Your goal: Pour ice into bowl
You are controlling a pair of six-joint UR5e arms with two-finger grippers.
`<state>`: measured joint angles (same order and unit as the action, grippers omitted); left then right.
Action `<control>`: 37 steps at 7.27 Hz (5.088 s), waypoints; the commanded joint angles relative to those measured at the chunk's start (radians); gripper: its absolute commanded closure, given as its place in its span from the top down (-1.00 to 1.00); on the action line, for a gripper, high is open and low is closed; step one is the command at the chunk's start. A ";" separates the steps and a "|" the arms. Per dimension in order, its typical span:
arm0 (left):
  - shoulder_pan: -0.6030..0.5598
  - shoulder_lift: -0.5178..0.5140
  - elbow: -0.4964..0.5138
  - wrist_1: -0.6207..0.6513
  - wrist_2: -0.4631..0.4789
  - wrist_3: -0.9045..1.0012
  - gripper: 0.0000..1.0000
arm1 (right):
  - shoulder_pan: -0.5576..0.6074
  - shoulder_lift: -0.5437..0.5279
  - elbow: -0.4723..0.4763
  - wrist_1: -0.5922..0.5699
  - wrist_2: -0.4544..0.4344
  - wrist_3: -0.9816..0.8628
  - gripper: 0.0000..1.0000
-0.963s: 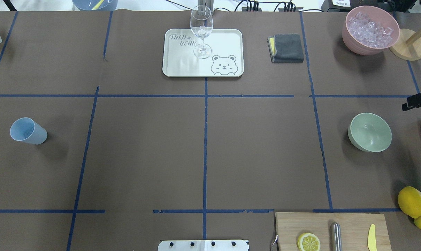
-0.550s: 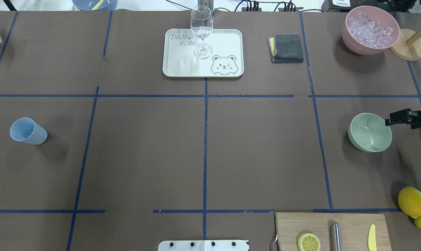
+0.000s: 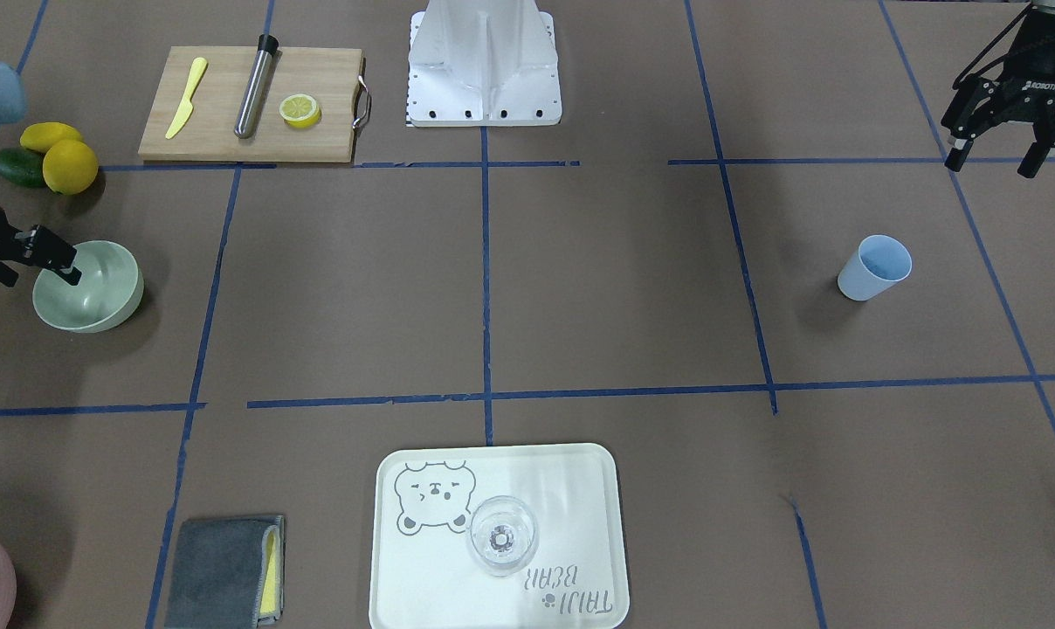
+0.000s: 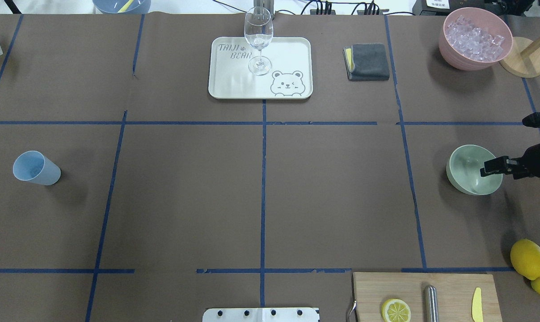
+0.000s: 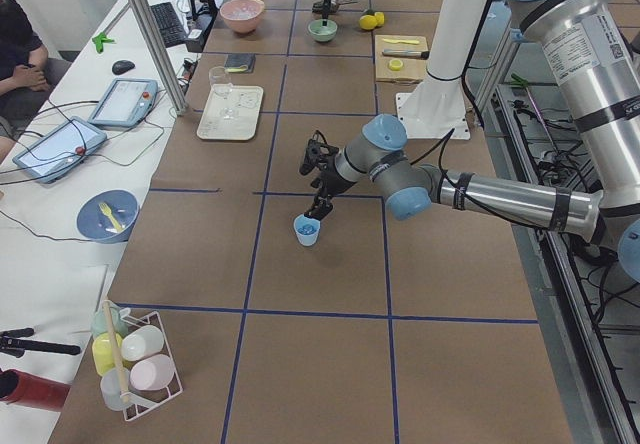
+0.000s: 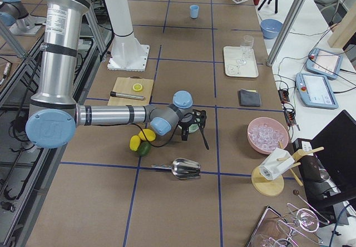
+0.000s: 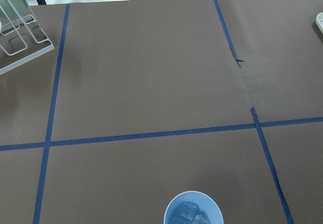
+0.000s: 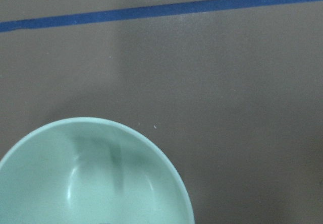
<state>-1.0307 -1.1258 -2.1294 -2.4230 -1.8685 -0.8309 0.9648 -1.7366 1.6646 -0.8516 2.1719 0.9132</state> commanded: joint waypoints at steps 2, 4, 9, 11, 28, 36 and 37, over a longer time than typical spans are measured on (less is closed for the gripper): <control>0.023 0.000 0.002 -0.001 0.014 0.000 1.00 | -0.028 -0.001 -0.011 0.000 -0.018 -0.004 -0.99; 0.040 0.000 0.002 -0.001 0.040 -0.002 1.00 | -0.025 -0.006 -0.005 0.002 -0.003 -0.007 -1.00; 0.240 0.026 0.000 -0.062 0.266 -0.135 0.98 | 0.090 0.043 0.078 -0.050 0.227 0.009 -1.00; 0.311 0.113 0.003 -0.186 0.384 -0.169 0.99 | 0.065 0.240 0.131 -0.197 0.236 0.181 -1.00; 0.839 -0.038 0.324 -0.192 1.082 -0.533 0.98 | -0.515 1.191 -0.460 -0.452 -0.227 0.671 -1.00; 0.822 -0.097 0.434 -0.267 1.102 -0.521 0.98 | -0.509 1.184 -0.408 -0.465 -0.228 0.696 1.00; 0.802 -0.097 0.434 -0.268 1.102 -0.519 0.97 | -0.482 1.175 -0.373 -0.506 -0.227 0.693 1.00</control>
<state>-0.2087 -1.2217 -1.6996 -2.6788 -0.7670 -1.3528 0.4589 -0.5534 1.2601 -1.3238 1.9438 1.6087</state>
